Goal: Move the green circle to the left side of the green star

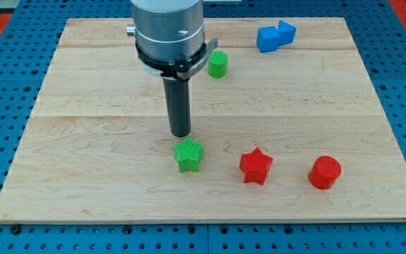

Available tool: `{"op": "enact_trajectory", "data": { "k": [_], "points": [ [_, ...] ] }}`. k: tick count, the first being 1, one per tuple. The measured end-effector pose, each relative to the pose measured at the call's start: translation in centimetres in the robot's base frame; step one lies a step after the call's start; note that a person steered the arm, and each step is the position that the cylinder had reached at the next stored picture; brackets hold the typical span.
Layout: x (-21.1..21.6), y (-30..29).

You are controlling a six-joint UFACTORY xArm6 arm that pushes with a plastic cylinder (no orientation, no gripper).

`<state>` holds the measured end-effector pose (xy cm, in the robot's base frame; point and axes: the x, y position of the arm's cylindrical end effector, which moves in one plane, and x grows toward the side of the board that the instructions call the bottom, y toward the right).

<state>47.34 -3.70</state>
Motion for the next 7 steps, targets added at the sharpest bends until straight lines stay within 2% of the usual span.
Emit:
{"op": "enact_trajectory", "data": {
  "k": [2, 3, 5, 7],
  "points": [
    [5.3, 0.0],
    [1.8, 0.2],
    [-7.9, 12.2],
    [-16.6, 9.4]
  ]
}}
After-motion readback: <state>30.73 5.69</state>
